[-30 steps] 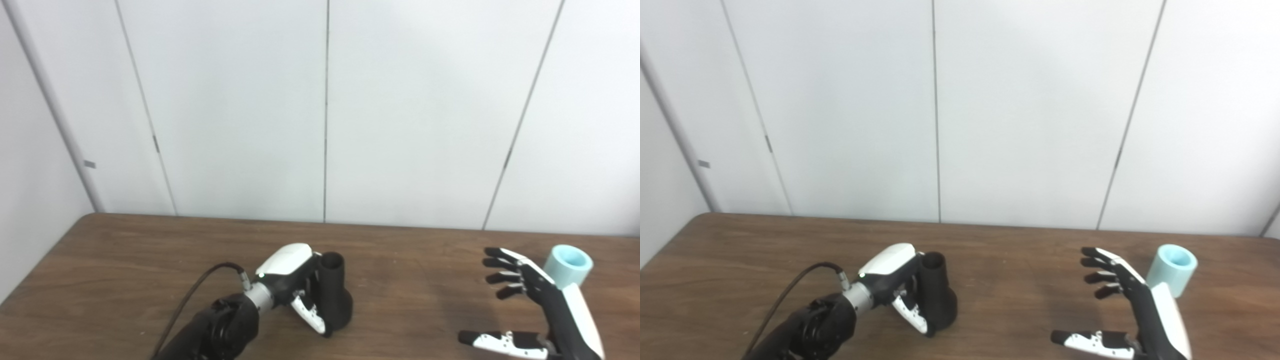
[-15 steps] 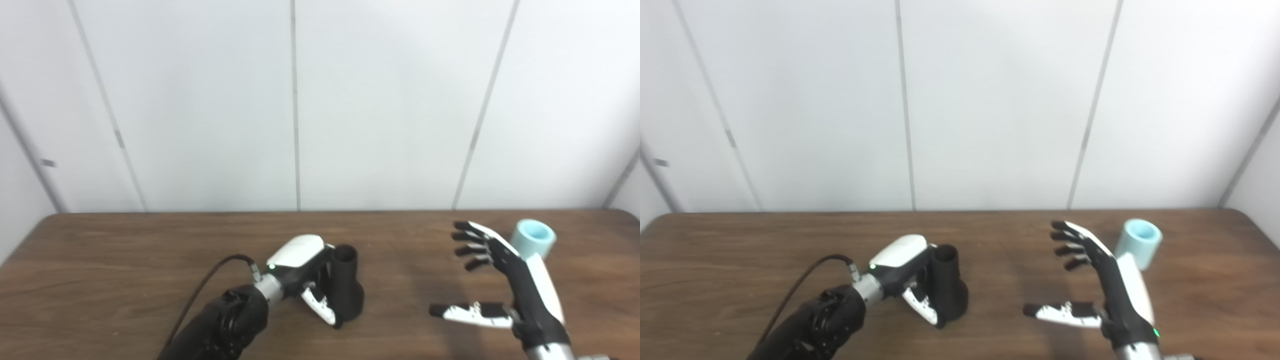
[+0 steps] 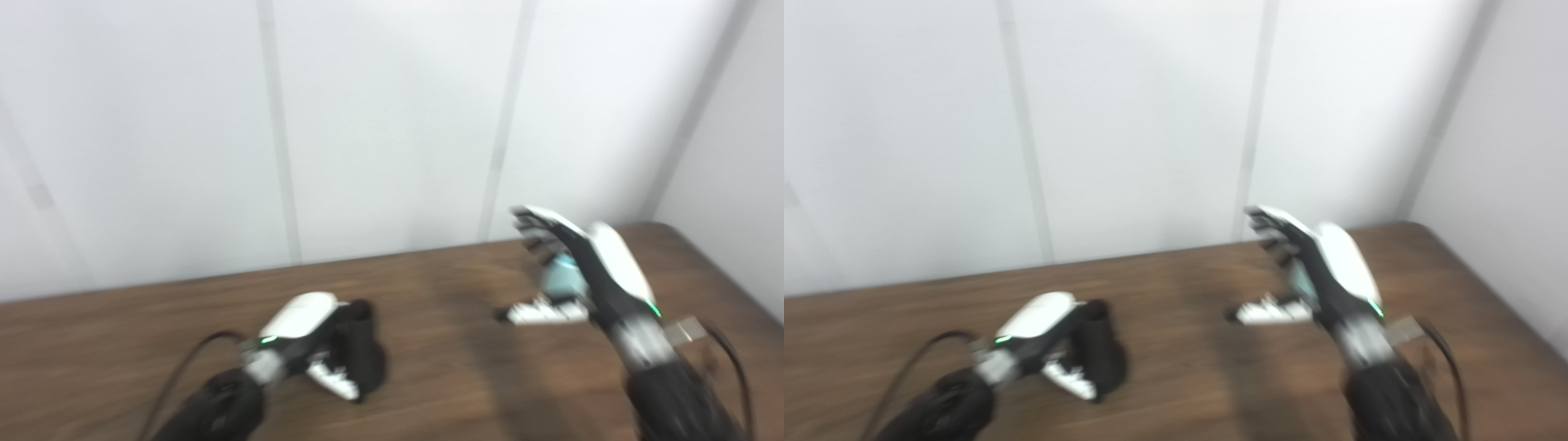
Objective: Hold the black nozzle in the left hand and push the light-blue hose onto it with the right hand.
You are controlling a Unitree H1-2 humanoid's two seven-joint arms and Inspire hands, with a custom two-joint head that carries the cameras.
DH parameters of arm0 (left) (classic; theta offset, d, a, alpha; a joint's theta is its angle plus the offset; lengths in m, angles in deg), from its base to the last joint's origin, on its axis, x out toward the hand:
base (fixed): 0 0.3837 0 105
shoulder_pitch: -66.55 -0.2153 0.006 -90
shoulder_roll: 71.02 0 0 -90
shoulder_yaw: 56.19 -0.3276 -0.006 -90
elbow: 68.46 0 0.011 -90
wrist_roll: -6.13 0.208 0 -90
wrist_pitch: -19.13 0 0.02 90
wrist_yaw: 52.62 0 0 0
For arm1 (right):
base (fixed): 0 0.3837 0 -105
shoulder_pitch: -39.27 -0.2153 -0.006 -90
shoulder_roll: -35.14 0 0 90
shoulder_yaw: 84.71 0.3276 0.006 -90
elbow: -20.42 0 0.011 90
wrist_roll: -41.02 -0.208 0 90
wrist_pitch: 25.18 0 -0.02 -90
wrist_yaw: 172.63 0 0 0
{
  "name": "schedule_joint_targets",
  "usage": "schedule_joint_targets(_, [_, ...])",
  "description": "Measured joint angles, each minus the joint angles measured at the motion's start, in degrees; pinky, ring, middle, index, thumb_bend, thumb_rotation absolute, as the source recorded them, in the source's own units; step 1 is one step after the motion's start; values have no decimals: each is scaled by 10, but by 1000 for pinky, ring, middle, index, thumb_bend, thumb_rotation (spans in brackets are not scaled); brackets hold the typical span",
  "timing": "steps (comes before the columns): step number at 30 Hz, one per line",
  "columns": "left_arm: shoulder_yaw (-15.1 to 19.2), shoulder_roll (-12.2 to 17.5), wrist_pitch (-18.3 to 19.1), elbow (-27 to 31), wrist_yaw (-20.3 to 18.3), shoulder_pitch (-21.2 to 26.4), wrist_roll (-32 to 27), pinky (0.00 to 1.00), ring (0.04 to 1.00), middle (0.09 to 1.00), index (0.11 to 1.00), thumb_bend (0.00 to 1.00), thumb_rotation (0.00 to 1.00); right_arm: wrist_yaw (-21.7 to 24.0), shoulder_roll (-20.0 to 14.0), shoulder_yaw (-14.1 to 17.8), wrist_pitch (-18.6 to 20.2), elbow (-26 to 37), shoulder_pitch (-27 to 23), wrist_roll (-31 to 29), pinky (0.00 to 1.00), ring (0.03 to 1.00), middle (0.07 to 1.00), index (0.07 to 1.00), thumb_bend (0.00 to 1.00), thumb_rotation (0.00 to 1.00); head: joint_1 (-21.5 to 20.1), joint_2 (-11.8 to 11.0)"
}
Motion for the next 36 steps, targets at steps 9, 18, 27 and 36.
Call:
schedule_joint_targets(9, [7,-1,-74,-53,45,0,-13,426,458,467,484,528,0,159,-30,53,14,-63,-133,96,549,758,888,892,871,194,-45,-28])
schedule_joint_targets(18, [9,2,-129,-101,65,14,-25,433,462,470,483,528,0,241,-68,53,15,-196,-165,195,652,886,951,911,932,300,-58,-41])
schedule_joint_targets(27, [13,3,-150,-116,69,16,-31,448,486,484,479,527,0,225,-105,19,15,-318,-198,162,710,914,968,912,903,269,-59,-49])
schedule_joint_targets(36, [14,3,-154,-120,68,17,-38,451,462,459,488,527,0,250,-139,-26,15,-424,-221,91,853,951,971,929,1000,373,-56,-44])
